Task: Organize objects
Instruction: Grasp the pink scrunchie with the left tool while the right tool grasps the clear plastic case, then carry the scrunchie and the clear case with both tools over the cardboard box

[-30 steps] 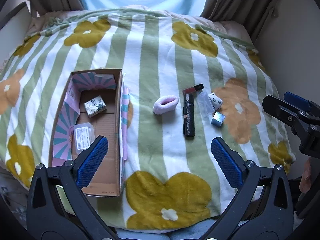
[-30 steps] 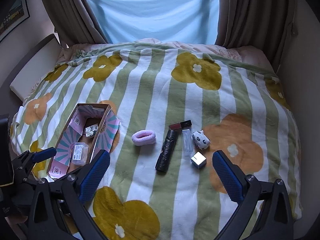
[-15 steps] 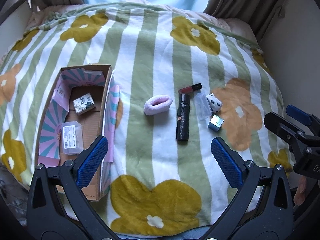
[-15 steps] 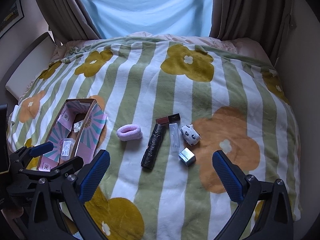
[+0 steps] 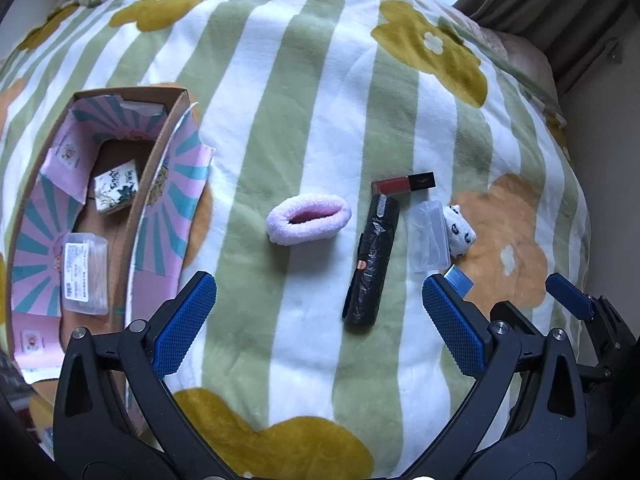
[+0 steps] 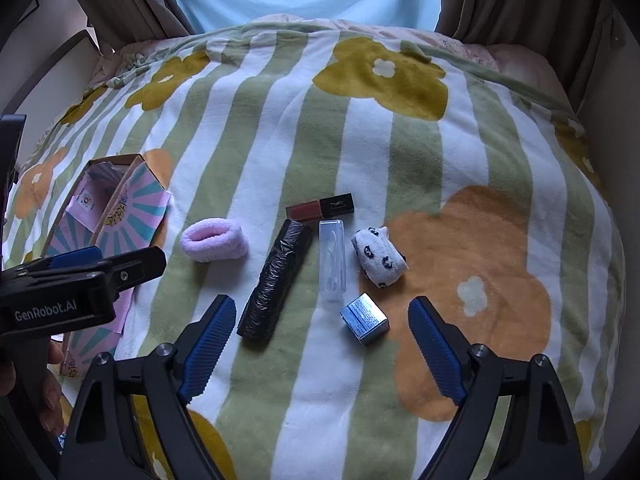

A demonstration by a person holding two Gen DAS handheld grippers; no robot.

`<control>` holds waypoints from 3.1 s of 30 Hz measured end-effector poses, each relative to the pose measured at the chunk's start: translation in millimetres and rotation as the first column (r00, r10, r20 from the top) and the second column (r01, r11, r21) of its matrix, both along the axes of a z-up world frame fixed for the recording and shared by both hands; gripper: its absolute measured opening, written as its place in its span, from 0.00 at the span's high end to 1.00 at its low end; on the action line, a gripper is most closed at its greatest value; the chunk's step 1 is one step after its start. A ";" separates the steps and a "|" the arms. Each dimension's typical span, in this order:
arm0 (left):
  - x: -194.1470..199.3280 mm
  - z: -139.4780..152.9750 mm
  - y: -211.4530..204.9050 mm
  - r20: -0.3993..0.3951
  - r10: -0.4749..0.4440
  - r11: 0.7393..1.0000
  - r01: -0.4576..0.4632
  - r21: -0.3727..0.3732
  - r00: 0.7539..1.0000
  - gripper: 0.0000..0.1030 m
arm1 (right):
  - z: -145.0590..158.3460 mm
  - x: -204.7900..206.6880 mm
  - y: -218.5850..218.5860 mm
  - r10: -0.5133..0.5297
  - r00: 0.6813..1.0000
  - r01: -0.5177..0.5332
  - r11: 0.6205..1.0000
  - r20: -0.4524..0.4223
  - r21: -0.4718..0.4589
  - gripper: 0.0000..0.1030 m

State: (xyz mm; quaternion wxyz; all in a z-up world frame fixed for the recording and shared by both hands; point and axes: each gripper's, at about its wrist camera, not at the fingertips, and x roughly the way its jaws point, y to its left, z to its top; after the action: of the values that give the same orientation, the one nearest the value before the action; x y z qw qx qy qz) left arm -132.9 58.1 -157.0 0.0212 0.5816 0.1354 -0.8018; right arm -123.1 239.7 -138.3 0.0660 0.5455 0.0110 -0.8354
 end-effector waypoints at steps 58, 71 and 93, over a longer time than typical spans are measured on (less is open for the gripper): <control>-65.4 -46.1 -8.5 -0.012 0.038 0.999 -0.038 0.035 0.999 0.50 | -45.3 -30.6 -0.1 -0.101 0.991 0.100 0.995 0.092 0.013 0.77; 18.3 56.7 -12.4 -0.103 -0.142 0.989 0.138 -0.047 0.984 0.50 | 56.4 15.4 -24.3 -0.136 0.990 0.136 0.991 0.030 0.002 0.77; 109.8 98.3 -29.4 -0.119 -0.196 0.980 0.189 -0.069 0.973 0.50 | 96.1 89.8 -65.2 -0.112 0.994 0.112 0.994 -0.010 0.020 0.77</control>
State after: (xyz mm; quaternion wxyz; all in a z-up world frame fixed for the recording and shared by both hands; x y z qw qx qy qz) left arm -23.1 28.7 -58.7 -0.0485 0.5396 0.0567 -0.8386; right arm -33.3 174.4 -42.1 0.0134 0.5423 -0.0106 -0.8400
